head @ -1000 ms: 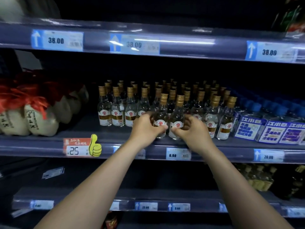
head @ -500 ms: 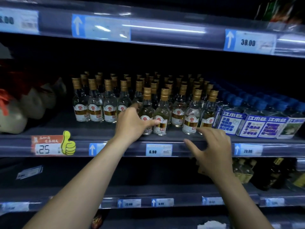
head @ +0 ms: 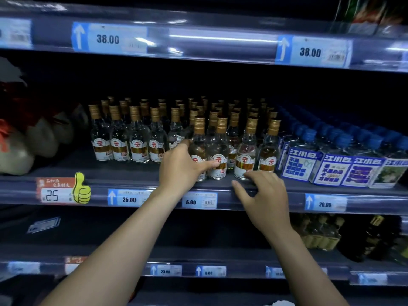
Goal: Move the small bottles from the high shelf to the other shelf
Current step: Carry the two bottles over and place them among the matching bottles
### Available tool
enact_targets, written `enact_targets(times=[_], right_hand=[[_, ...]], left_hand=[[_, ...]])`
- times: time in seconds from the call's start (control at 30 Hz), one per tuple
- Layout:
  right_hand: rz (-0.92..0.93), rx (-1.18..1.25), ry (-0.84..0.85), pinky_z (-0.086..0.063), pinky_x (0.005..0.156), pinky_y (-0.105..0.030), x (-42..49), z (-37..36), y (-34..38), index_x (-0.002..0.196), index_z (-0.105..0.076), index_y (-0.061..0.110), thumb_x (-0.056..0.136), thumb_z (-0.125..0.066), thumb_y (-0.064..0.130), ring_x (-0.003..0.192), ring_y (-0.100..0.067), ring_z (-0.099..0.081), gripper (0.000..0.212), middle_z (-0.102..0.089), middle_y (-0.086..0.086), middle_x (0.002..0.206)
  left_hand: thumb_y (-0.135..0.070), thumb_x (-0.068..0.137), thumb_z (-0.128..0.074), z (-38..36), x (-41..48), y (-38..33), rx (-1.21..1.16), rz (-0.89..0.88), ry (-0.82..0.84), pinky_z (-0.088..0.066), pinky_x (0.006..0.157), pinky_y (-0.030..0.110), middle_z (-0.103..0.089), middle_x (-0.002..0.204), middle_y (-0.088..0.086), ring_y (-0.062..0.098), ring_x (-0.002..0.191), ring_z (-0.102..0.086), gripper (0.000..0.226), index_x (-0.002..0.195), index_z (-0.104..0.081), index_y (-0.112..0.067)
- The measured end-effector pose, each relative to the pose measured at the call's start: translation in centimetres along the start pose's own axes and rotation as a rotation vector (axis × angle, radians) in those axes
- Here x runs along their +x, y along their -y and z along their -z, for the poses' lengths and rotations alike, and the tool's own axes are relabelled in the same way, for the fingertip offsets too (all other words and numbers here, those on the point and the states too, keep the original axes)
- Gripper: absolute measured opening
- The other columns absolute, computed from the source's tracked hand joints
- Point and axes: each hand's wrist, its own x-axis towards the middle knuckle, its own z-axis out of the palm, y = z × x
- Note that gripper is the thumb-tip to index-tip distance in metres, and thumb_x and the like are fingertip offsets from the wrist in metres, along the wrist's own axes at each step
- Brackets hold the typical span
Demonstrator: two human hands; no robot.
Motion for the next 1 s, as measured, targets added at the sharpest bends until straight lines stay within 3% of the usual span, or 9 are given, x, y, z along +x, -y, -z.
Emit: enact_targets(times=[0.13,0.27,0.37,0.47,0.6,0.9,1.0], right_hand=[[0.024,0.001,-0.019,-0.045,0.079,-0.044,-0.5,-0.6,-0.1,0.090,-0.074,0.012,0.088,-0.080,0.033,0.086,-0.027,-0.063,0.022,-0.072,-0.001,0.086],[0.039,0.029,-0.022,-0.037,0.080,-0.037,-0.8,-0.9,-0.7,0.090,-0.074,0.016,0.088,-0.081,0.034,0.087,-0.024,-0.062,0.020,-0.072,0.003,0.088],[0.050,0.033,-0.031,-0.036,0.079,-0.036,-0.8,-1.0,-0.8,0.091,-0.074,0.016,0.088,-0.081,0.035,0.088,-0.022,-0.061,0.020,-0.072,0.004,0.088],[0.055,0.039,-0.028,-0.036,0.079,-0.035,-0.9,-1.0,-0.9,0.092,-0.073,0.017,0.089,-0.079,0.036,0.088,-0.021,-0.060,0.021,-0.072,0.005,0.089],[0.046,0.057,-0.012,-0.038,0.079,-0.035,-0.9,-0.8,-0.8,0.092,-0.073,0.018,0.090,-0.075,0.039,0.088,-0.019,-0.059,0.022,-0.071,0.006,0.089],[0.049,0.055,-0.011,-0.040,0.080,-0.037,-1.0,-0.7,-0.7,0.093,-0.073,0.017,0.090,-0.076,0.037,0.088,-0.020,-0.061,0.020,-0.072,0.005,0.090],[0.052,0.047,-0.024,-0.042,0.080,-0.039,-1.1,-0.9,-0.7,0.092,-0.074,0.016,0.089,-0.079,0.034,0.088,-0.021,-0.062,0.020,-0.072,0.004,0.090]], left_hand=[[-0.079,0.056,-0.078,-0.8,-0.3,-0.9,0.025,0.024,0.010,-0.060,0.072,0.040,-0.073,0.094,-0.003,0.020,0.088,-0.068,0.087,0.115,-0.063,-0.016],[-0.079,0.056,-0.077,-1.2,-0.5,-1.2,0.019,0.031,-0.037,-0.059,0.070,0.039,-0.073,0.095,0.000,0.019,0.082,-0.063,0.095,0.123,-0.062,-0.014],[-0.081,0.056,-0.075,-1.3,-0.6,-1.2,0.021,0.023,-0.030,-0.058,0.073,0.039,-0.074,0.102,0.001,0.024,0.094,-0.067,0.096,0.125,-0.061,-0.015],[-0.074,0.059,-0.080,-0.9,-0.4,-0.7,-0.049,0.010,0.037,-0.056,0.084,0.035,-0.072,0.113,-0.005,0.018,0.104,-0.065,0.093,0.131,-0.059,-0.019],[-0.055,0.064,-0.088,-0.6,-0.3,0.6,-0.096,0.001,0.058,-0.050,0.081,0.023,-0.070,0.111,-0.010,0.011,0.100,-0.065,0.086,0.137,-0.057,-0.021],[-0.061,0.059,-0.089,-1.8,0.0,0.2,-0.045,-0.011,-0.035,-0.054,0.083,0.031,-0.072,0.114,-0.002,0.020,0.105,-0.066,0.085,0.128,-0.060,-0.020],[-0.062,0.059,-0.088,-1.9,-0.2,0.2,-0.045,-0.005,-0.039,-0.049,0.074,0.026,-0.072,0.104,-0.007,0.016,0.094,-0.066,0.082,0.124,-0.060,-0.023]])
